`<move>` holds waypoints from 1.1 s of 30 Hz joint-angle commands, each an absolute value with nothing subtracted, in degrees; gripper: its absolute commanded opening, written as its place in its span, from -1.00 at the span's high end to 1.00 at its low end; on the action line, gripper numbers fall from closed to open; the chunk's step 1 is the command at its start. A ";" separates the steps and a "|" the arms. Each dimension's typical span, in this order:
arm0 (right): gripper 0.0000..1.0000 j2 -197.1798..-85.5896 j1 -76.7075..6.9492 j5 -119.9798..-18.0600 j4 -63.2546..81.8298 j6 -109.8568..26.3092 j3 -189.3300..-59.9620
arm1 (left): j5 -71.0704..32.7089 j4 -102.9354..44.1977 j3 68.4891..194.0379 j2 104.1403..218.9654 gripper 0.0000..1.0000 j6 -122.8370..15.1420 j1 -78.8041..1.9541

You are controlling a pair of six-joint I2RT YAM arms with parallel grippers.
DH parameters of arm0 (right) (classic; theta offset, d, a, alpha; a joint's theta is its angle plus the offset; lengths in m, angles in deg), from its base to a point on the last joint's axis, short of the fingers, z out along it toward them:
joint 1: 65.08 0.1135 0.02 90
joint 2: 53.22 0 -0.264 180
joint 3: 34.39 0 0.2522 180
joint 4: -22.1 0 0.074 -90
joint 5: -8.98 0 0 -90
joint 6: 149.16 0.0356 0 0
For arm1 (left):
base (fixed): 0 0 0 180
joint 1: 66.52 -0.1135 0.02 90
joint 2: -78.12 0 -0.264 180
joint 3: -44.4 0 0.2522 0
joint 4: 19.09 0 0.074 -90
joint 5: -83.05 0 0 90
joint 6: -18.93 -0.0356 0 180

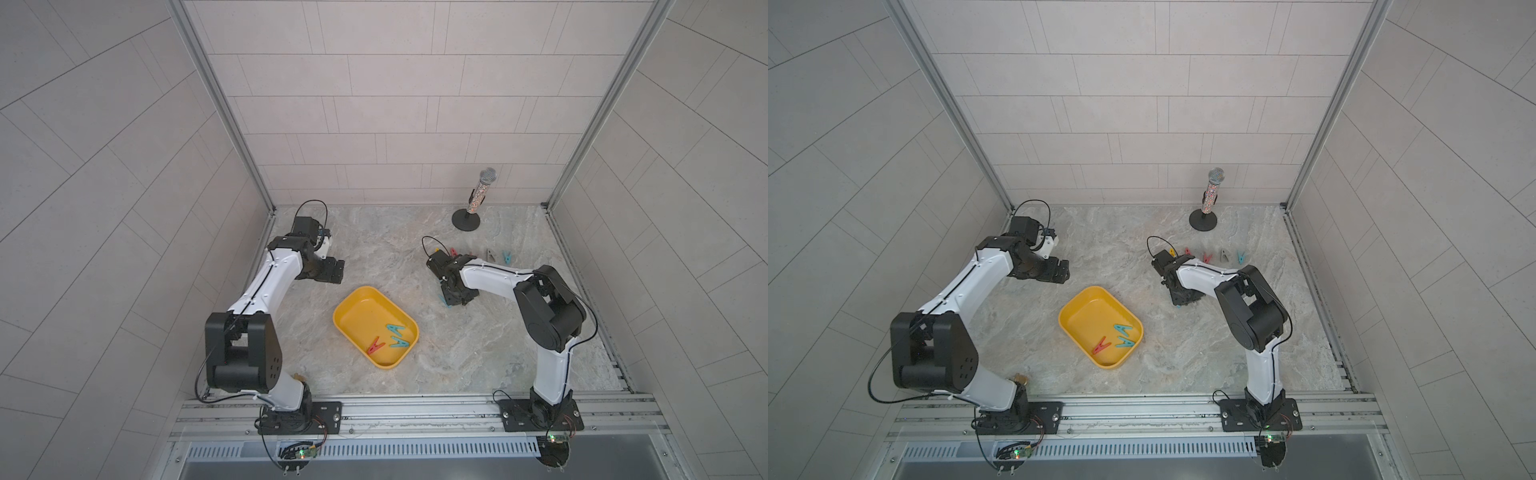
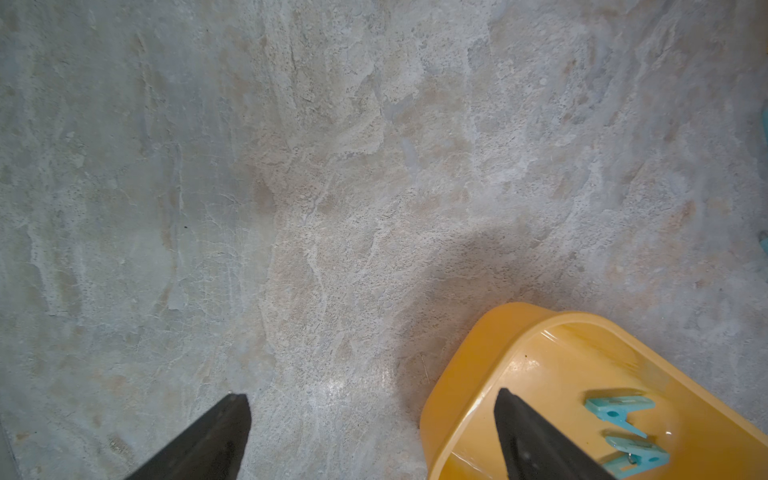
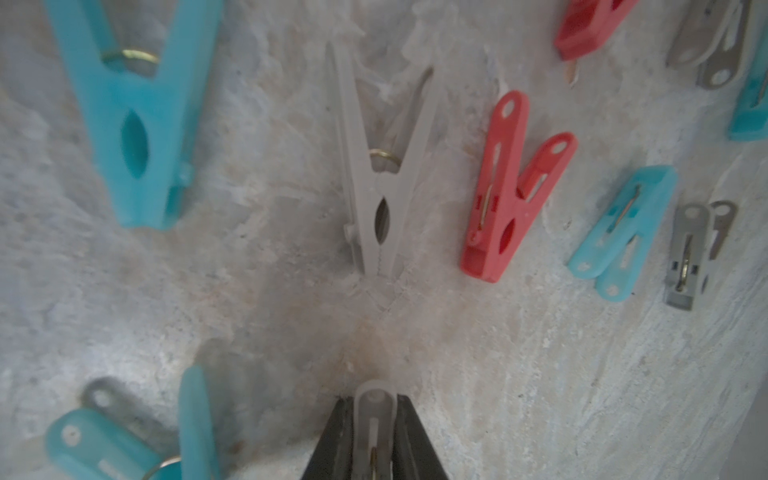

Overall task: Take the clothespins out of the storage box
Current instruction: Place the clothespin at the center of the board.

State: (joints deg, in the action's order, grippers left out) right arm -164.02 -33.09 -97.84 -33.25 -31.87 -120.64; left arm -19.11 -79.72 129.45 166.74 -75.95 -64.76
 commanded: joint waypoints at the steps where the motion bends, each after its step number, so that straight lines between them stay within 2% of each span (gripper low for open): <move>1: 0.54 -164.86 -32.83 -99.17 -34.44 -31.12 -121.45 | -19.31 -79.92 128.87 165.84 -1.00 -75.90 -65.09; 4: 0.42 -164.38 -32.74 -99.38 -34.72 -31.03 -121.74 | -19.49 -79.98 128.82 166.05 -1.00 -75.90 -65.03; 21: 0.39 -157.29 -32.13 -93.62 -38.56 -29.98 -125.54 | -20.14 -80.04 128.68 166.36 -1.00 -76.02 -65.13; 33: 0.38 -146.57 -31.50 -87.79 -38.63 -29.23 -125.63 | -20.19 -79.87 128.34 166.30 -1.00 -76.12 -65.12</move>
